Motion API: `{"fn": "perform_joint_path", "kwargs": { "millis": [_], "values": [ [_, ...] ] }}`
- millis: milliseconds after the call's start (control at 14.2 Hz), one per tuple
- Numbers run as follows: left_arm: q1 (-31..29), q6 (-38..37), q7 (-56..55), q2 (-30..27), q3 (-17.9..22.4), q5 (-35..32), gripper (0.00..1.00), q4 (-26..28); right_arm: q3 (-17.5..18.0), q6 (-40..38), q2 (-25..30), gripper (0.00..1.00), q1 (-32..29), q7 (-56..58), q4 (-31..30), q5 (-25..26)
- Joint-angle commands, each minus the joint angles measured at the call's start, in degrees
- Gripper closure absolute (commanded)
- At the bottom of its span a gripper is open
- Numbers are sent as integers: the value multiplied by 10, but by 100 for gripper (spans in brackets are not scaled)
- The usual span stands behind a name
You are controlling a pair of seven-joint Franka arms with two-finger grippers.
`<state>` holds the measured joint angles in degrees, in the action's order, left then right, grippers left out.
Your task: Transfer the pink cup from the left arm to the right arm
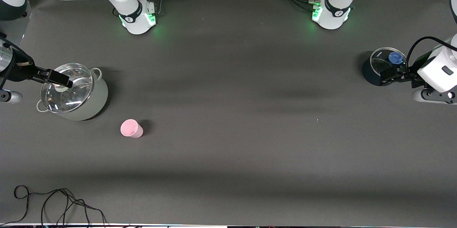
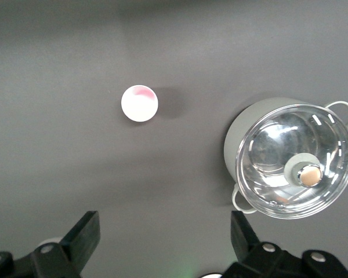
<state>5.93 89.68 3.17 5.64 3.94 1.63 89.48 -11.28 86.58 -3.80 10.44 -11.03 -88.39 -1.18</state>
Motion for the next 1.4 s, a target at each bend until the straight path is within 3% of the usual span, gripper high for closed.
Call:
{"fn": "perform_joint_path", "kwargs": {
  "millis": [0,211,702,1335],
  "values": [
    [3,3,6,3,2,2,1,-8,58,0,31,0,-46,7,-27,21],
    [3,3,6,4,2,2,1,-11,103,23,61,0,-98,16,-65,17],
    [5,2,2,8,2,2,0,-16,105,112,151,0,-110,79,-166,11],
    [5,2,-1,10,2,3,0,-19,115,112,142,0,-102,73,-161,9]
  ]
}}
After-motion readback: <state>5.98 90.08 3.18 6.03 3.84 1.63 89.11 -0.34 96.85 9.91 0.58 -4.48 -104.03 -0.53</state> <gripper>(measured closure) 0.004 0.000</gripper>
